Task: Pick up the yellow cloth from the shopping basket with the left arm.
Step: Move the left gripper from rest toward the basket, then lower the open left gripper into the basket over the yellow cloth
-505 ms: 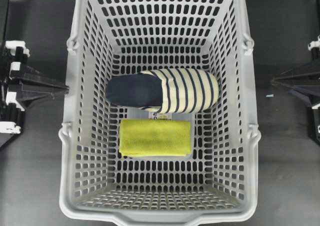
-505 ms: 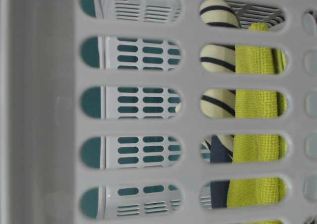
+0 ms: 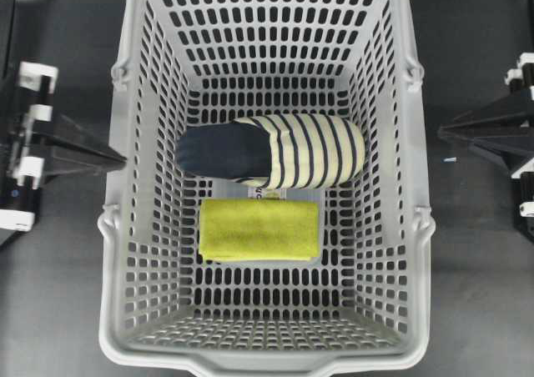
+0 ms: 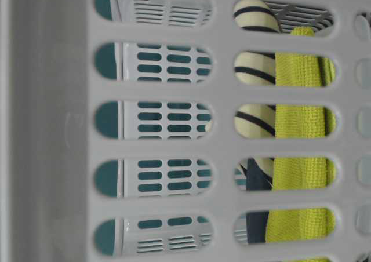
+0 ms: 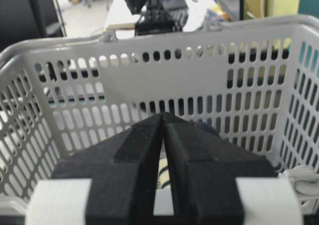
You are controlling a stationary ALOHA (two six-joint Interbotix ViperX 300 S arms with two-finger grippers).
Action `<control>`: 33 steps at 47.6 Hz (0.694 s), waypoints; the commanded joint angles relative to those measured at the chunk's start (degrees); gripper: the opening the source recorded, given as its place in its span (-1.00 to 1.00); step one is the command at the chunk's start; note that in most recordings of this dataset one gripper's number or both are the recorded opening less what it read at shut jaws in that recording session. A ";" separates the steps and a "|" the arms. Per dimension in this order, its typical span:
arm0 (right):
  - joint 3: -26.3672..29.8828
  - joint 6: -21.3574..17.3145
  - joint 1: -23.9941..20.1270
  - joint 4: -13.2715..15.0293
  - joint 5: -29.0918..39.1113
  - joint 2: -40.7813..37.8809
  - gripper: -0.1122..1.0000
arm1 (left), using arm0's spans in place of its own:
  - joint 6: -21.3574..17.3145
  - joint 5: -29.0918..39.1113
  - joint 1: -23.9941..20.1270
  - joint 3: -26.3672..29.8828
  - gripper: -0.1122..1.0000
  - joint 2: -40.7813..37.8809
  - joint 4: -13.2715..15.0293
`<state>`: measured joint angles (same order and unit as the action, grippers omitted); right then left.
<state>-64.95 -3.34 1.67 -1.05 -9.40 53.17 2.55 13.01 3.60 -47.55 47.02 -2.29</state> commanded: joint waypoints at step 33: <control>2.20 0.35 0.09 -0.26 0.97 -1.58 0.58 | -0.09 20.39 2.55 30.15 0.80 -36.56 -0.26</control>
<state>-63.98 -3.16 1.76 -1.14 -8.26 51.86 2.46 29.88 5.63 -22.76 14.94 -2.29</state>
